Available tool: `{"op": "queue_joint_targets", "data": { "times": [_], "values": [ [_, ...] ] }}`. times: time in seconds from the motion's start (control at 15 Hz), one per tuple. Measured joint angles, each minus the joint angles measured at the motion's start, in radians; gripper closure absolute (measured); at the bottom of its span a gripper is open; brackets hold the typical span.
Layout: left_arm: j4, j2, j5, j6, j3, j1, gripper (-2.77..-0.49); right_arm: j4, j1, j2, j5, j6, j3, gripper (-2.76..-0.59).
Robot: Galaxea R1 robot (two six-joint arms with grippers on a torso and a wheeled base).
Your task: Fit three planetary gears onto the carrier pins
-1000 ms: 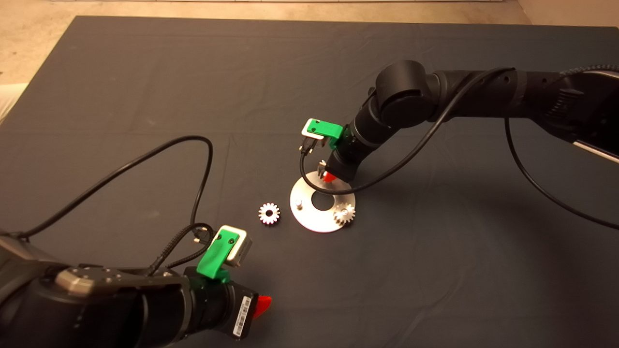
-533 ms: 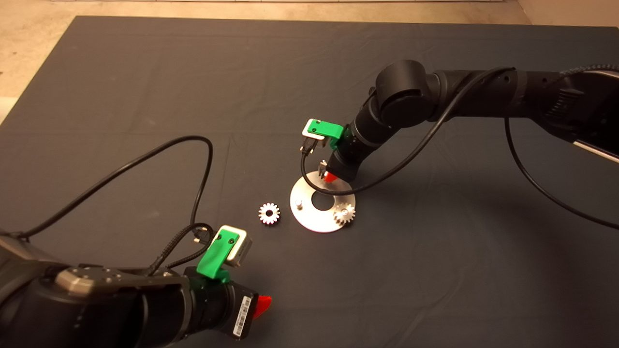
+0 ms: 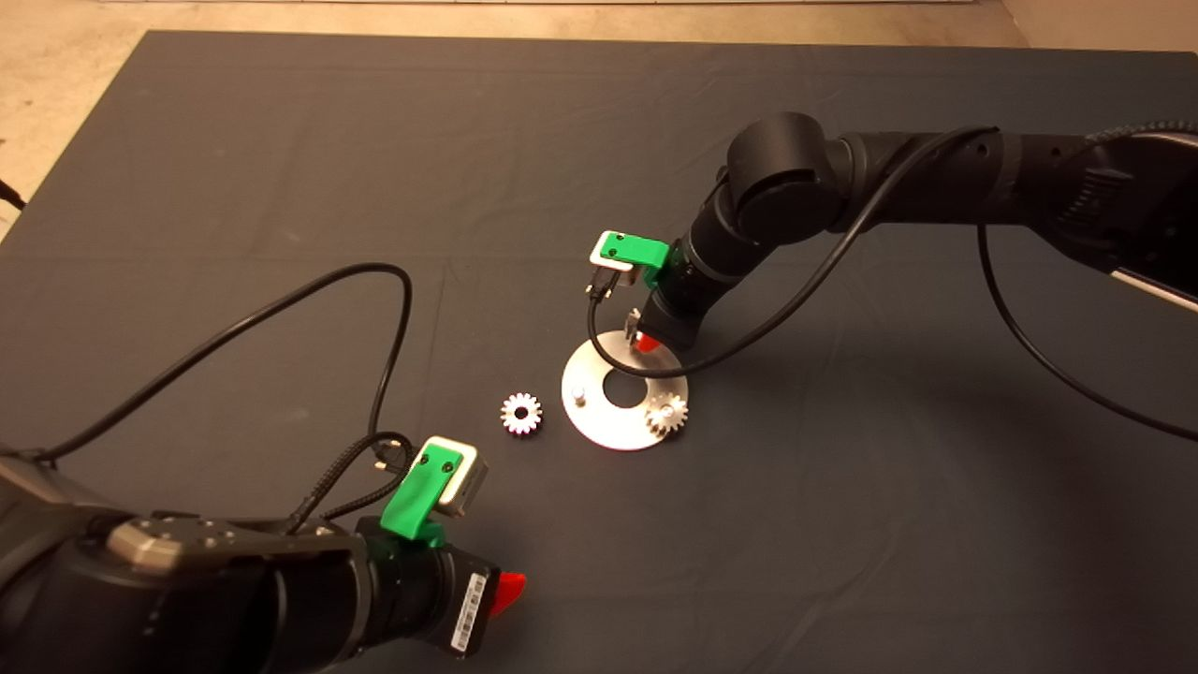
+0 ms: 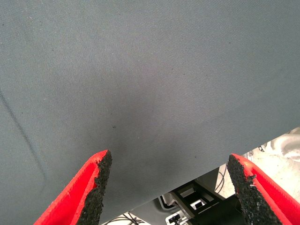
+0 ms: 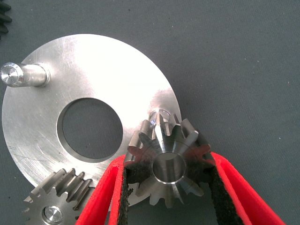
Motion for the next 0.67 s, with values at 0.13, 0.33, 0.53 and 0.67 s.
{"op": "queue_joint_targets", "data": {
  "times": [0.13,0.33,0.53,0.67],
  "values": [
    [0.0,0.0,0.0,0.0,0.0,0.0,-1.75,0.0,0.0,0.0,-0.001,0.0,0.0,-1.01],
    [0.0,-0.001,0.0,0.0,0.0,0.0,-1.75,0.0,0.0,0.0,-0.002,0.0,0.0,-1.01],
    [0.0,-0.004,0.0,0.0,0.0,0.0,-1.75,0.0,0.0,0.0,-0.002,0.0,0.0,-1.01],
    [0.0,-0.004,0.0,0.0,0.0,0.0,-1.75,0.0,0.0,0.0,-0.001,0.0,0.0,-1.01]
  ]
}}
